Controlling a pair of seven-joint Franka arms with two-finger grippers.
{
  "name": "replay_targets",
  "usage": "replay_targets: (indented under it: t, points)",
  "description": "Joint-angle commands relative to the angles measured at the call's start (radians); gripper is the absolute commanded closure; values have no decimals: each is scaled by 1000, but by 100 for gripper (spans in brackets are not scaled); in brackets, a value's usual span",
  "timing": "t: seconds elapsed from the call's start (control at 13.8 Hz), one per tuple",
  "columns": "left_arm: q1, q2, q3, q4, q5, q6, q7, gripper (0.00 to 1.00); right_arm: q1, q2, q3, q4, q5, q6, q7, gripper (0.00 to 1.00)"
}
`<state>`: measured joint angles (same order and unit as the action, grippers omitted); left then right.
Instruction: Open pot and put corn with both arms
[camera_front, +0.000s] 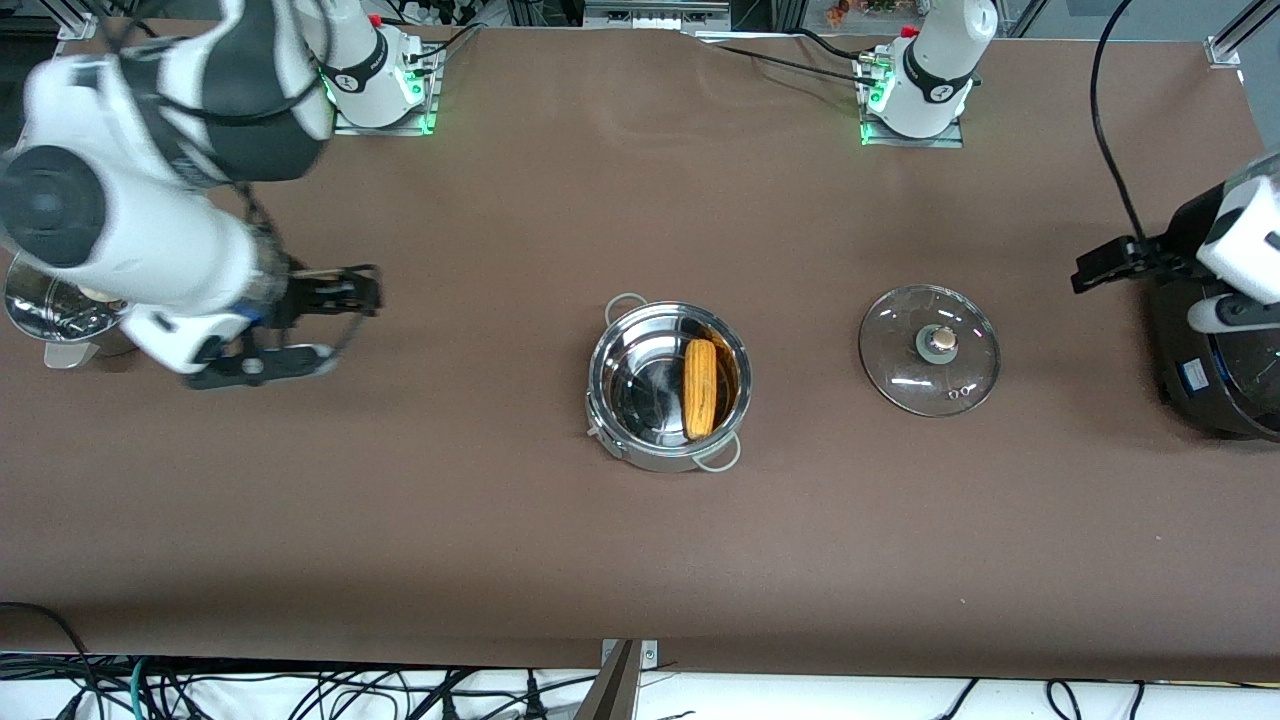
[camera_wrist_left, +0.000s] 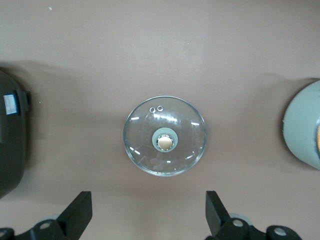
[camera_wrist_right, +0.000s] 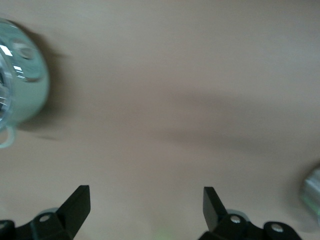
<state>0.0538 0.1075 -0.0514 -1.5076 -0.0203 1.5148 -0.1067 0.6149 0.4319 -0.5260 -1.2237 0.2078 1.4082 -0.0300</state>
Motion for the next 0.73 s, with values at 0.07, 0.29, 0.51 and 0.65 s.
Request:
replay_targets:
  t: [0.07,0.29,0.51,0.65]
  points:
    - [1,-15,-13,21,14,-28,4,0,-137,-175,114,-190,-100,0,-39,0]
    - [1,-15,-13,21,14,-28,1,0,-430,-339,504,-402,-310,141,45,0]
    - [1,-15,-12,21,13,-30,2,0,-596,-435,563,-534,-205,240,82,0]
    - [1,-15,-11,21,14,-30,2,0,-665,-456,563,-551,-154,267,76,0]
